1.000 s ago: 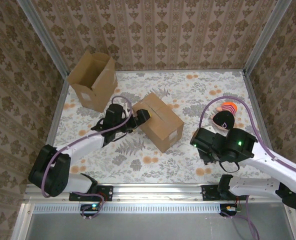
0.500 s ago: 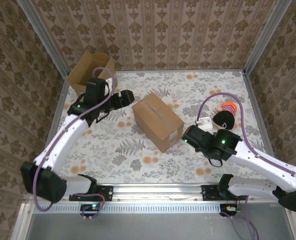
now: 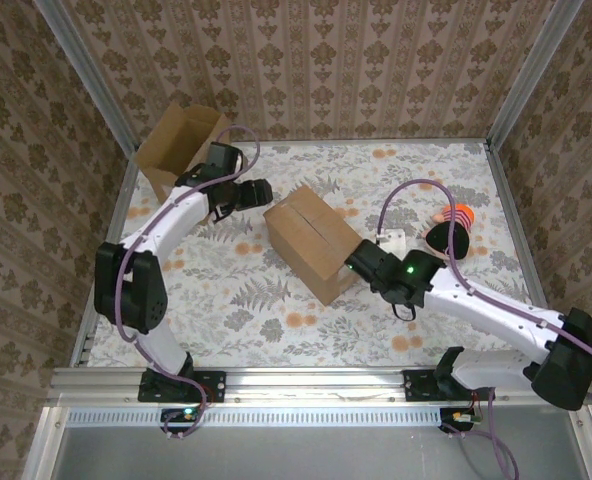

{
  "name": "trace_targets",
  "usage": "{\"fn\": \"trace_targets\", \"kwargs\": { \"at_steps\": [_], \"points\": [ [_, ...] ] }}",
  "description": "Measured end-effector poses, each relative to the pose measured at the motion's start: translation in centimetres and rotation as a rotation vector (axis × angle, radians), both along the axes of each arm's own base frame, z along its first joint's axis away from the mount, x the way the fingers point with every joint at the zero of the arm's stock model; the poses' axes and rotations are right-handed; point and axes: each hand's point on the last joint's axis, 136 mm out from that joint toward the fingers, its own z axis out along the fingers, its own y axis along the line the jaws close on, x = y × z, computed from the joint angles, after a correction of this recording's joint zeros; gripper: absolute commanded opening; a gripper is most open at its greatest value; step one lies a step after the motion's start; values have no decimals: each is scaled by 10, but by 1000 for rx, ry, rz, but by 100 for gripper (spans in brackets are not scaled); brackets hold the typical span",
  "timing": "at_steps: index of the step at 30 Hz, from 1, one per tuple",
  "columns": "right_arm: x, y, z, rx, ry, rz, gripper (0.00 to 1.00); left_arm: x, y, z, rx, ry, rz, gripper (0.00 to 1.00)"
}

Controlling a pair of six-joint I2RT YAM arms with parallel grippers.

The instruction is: Unpack the express box

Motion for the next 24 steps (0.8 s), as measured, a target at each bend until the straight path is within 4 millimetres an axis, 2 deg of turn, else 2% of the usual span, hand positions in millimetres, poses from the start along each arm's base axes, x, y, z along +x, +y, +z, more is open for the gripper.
{"fn": "trace_targets", "kwargs": {
  "at_steps": [5, 9, 12, 16, 24],
  "points": [
    [18, 9, -11, 16, 31, -5, 0, -3, 1, -14, 8, 21, 0, 81],
    [37, 18, -8, 27, 32, 3, 0, -10, 5, -31, 14, 43, 6, 81],
    [48, 16, -7, 27, 42, -1, 0, -15, 10, -32, 12, 35, 18, 81],
    [66, 10, -8, 6, 59, -11, 0, -30, 19, -32, 23, 30, 30, 81],
    [111, 13, -3, 48, 47, 6, 0, -71, 32, -34, 39, 46, 33, 84]
  ]
}}
